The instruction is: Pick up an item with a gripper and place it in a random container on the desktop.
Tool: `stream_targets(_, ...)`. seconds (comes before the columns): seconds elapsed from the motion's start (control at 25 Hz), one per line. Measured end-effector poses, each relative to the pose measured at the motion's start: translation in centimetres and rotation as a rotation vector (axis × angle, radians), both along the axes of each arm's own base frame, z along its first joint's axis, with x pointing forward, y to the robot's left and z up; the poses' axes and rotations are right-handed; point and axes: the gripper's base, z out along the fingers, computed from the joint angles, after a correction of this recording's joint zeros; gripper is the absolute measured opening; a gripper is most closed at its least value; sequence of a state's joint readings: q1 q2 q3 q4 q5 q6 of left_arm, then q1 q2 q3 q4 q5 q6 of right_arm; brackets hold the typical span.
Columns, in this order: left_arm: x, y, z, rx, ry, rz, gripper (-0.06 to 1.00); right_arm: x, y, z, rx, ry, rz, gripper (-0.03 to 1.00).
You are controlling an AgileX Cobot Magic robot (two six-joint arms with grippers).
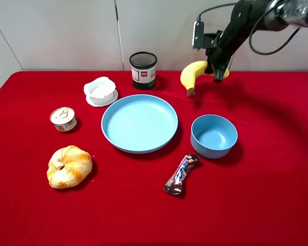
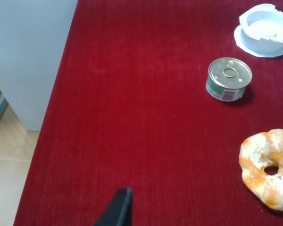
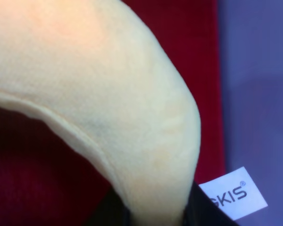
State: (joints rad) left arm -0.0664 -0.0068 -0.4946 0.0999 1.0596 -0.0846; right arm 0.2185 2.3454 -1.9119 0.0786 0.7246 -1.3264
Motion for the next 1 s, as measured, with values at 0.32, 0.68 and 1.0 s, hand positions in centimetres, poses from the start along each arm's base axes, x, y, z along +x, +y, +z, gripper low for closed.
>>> stream_targets(0.32,0.0,0.0,0.0,0.000,0.000,0.000,0.98,-1.2,1.1,4.0,0.045,-0.008,-0.042,0.10)
stream_targets(0.68,0.0,0.0,0.0,0.000,0.000,0.000,0.98,-4.1,5.3,7.7,0.111,0.032,-0.078,0.10)
stream_targets(1.0,0.0,0.0,0.0,0.000,0.000,0.000,0.98,-6.7,9.5,8.2,0.125,0.107,-0.152,0.10)
